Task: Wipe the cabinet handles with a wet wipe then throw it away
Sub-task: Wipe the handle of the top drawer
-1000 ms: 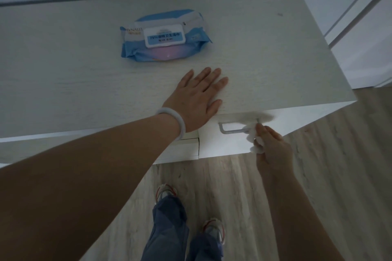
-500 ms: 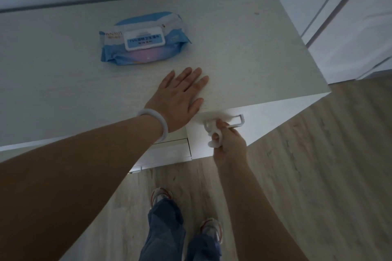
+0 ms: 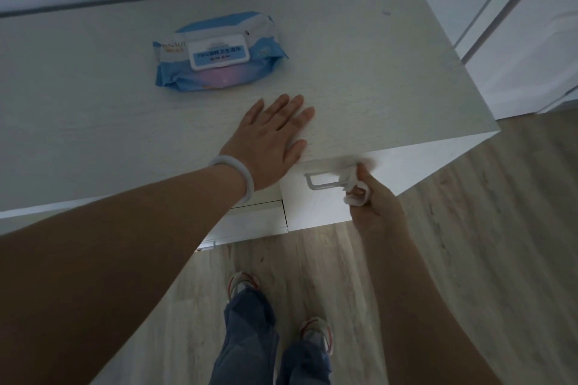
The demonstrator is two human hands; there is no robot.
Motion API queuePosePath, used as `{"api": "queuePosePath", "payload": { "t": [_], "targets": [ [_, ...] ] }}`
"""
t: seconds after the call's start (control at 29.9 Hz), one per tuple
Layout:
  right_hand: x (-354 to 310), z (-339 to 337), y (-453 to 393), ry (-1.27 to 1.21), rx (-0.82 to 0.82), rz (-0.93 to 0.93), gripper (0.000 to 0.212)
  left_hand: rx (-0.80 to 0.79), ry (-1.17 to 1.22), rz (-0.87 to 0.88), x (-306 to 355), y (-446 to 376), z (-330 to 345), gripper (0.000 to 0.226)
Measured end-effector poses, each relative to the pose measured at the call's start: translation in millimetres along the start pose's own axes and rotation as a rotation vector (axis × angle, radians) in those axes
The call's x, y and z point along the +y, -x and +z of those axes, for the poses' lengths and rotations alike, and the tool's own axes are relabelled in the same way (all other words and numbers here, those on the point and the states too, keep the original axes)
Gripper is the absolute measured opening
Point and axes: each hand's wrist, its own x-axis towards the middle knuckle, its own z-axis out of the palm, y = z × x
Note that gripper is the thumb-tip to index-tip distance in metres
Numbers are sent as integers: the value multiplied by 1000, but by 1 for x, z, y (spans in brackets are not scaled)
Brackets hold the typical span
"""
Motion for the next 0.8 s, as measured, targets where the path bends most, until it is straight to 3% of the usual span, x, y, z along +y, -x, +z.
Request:
{"api": "queuePosePath", "payload": {
  "t": [0.2,0.33,0.57,0.8],
  "targets": [
    [20,10,17,4,93,-129,9,-2,-3,-7,0,0,1,61],
    [33,21,24,88,135,-132,24,-2,-2,-9,-1,0,1,60],
    [46,29,36,164,9,-40,22,-10,-14,-9,1,0,-1,60],
    [56,33,40,162,66,-72,25,-3,-13,-4,0,-1,1,59]
  ]
}}
